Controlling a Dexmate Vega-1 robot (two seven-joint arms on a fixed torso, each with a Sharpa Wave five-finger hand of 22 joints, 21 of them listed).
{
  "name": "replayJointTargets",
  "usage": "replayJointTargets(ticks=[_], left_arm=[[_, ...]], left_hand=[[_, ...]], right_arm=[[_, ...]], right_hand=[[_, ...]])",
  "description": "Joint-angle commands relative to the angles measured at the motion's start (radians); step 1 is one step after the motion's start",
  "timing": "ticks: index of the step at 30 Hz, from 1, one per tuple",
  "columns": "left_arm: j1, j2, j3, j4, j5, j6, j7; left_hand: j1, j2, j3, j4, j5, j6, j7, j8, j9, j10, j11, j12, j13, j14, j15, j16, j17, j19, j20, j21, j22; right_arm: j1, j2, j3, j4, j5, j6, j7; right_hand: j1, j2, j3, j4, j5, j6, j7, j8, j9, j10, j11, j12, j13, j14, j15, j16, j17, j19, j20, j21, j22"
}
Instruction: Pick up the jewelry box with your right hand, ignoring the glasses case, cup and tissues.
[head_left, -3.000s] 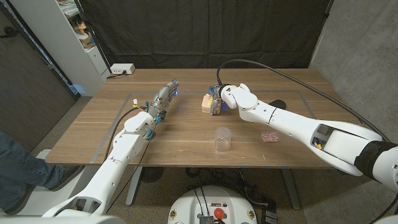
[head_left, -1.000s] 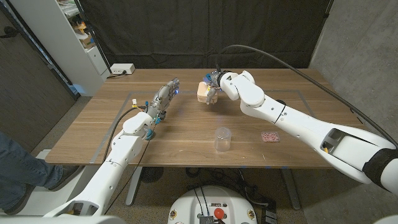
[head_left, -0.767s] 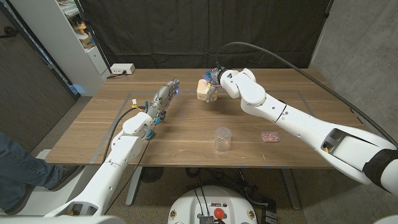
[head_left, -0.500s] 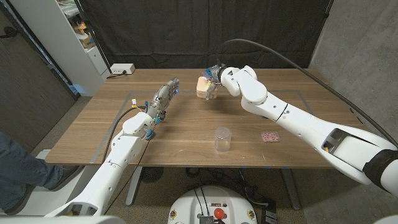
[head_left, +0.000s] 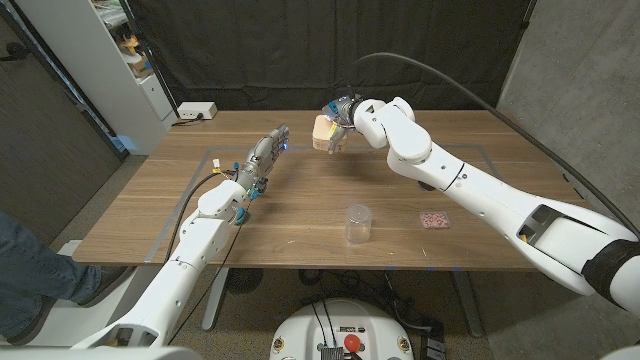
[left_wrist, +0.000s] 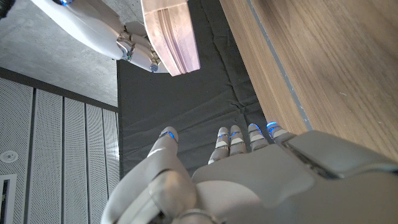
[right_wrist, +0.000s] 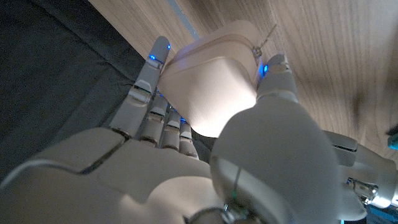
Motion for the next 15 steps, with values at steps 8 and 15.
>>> replayJointTargets(ticks=[8,15], left_arm=[[-0.010,-0.001,0.004,0.007,-0.001,0.003,-0.008],[-0.018,0.009,0.008,0.006,0.002,0.021,-0.019]], left_hand=[[-0.006,0.003,0.003,-0.003,-0.002,0.007,0.005,0.001,0.003,0.004,0.001,0.001,0.003,-0.004,-0.002,0.002,0.002,-0.004,-0.002,0.007,0.003],[-0.006,0.004,0.004,-0.003,-0.002,0.006,0.005,0.000,0.003,0.001,0.003,0.000,0.003,-0.006,-0.002,0.002,0.003,-0.005,-0.001,0.007,0.003]], right_arm=[[0.006,0.009,0.025,-0.036,-0.035,0.003,0.037],[0.009,0.019,0.032,-0.030,-0.033,0.003,0.055]], right_hand=[[0.245,0.250,0.019,0.014,-0.006,0.239,-0.220,0.014,0.005,0.013,-0.019,0.007,0.006,0.123,-0.139,0.005,0.009,0.004,0.005,0.010,0.003],[0.245,0.251,0.019,0.014,-0.011,0.236,-0.218,0.012,0.006,0.013,-0.018,0.007,0.008,0.130,-0.137,0.002,0.011,0.006,0.004,0.013,0.003]])
